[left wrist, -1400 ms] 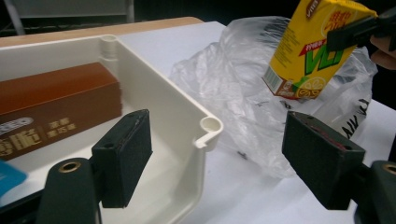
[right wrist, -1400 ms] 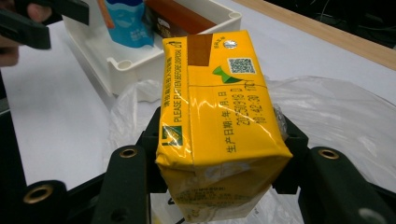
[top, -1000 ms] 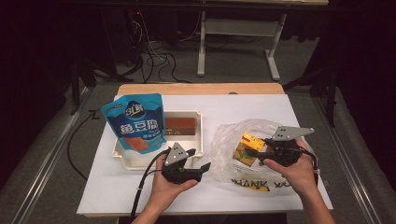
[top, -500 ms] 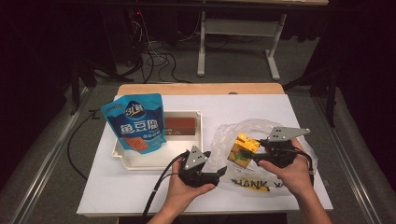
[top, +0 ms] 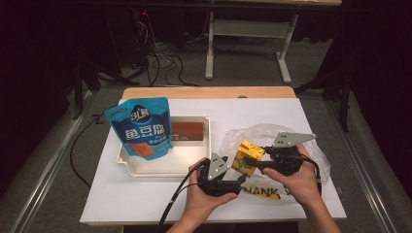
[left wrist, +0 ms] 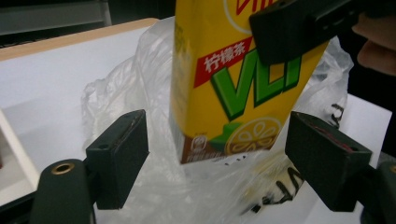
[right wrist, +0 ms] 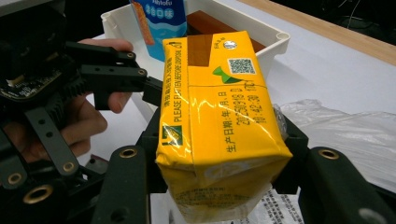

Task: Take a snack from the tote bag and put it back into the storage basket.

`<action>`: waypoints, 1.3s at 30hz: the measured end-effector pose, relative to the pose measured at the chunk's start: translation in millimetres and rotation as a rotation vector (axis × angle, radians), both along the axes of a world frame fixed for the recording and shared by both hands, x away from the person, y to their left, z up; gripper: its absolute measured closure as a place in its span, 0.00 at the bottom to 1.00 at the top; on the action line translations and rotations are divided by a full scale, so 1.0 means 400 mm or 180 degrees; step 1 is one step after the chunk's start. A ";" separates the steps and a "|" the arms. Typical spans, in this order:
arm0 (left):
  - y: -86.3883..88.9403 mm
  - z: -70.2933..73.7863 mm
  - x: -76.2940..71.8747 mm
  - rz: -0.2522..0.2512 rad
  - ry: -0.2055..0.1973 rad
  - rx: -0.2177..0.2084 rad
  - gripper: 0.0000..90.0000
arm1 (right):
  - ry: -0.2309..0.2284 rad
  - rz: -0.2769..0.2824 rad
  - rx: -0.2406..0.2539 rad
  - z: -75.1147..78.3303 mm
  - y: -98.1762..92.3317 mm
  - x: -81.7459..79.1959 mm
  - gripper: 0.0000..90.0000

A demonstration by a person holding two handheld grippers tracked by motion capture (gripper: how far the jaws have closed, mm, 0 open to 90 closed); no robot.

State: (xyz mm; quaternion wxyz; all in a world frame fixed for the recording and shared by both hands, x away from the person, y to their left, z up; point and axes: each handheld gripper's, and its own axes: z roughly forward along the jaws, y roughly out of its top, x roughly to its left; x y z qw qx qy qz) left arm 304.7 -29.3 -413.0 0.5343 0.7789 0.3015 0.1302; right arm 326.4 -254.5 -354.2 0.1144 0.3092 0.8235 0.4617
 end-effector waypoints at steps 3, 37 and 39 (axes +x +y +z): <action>-0.011 0.001 -0.002 0.0013 -0.0012 0.0000 0.24 | -0.0004 0.0003 0.0002 0.001 0.004 -0.001 0.59; -0.059 -0.005 -0.024 0.0487 -0.0222 0.0098 0.33 | 0.0109 -0.0203 0.0057 -0.009 0.054 -0.010 0.57; -0.055 -0.005 -0.024 0.0468 -0.0218 0.0085 0.34 | 0.0097 -0.0197 0.0053 -0.008 0.056 -0.010 0.56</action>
